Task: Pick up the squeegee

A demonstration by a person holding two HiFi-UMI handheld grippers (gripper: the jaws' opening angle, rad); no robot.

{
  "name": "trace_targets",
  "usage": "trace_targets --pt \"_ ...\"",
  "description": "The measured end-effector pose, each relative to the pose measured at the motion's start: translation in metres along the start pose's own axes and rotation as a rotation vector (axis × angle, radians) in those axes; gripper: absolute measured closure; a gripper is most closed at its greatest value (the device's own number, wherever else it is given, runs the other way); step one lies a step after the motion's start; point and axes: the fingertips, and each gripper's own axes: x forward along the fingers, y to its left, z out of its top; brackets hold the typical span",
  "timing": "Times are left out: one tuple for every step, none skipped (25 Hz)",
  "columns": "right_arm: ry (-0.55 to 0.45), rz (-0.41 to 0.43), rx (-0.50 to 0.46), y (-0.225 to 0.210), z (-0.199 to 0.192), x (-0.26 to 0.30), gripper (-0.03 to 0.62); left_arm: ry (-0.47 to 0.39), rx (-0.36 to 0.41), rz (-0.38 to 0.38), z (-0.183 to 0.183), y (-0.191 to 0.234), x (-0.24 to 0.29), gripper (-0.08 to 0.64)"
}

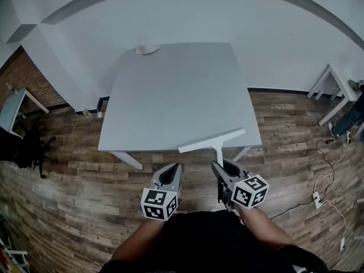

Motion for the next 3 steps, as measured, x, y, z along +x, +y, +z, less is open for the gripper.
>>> trace_targets --pt "-0.002 0.001 0.004 0.0007 0.0 -0.0013 0.494 0.006 -0.001 0.002 -0.0007 -0.0003 -0.0008 0.554" --pt "-0.004 0.001 0.007 0.0015 0.0002 -0.0027 0.494 0.012 -0.001 0.003 -0.0012 -0.0008 -0.0014 0.554" --pt "-0.006 0.002 0.01 0.0023 0.0005 -0.004 0.494 0.017 0.0 0.005 -0.0016 -0.0013 -0.0021 0.553"
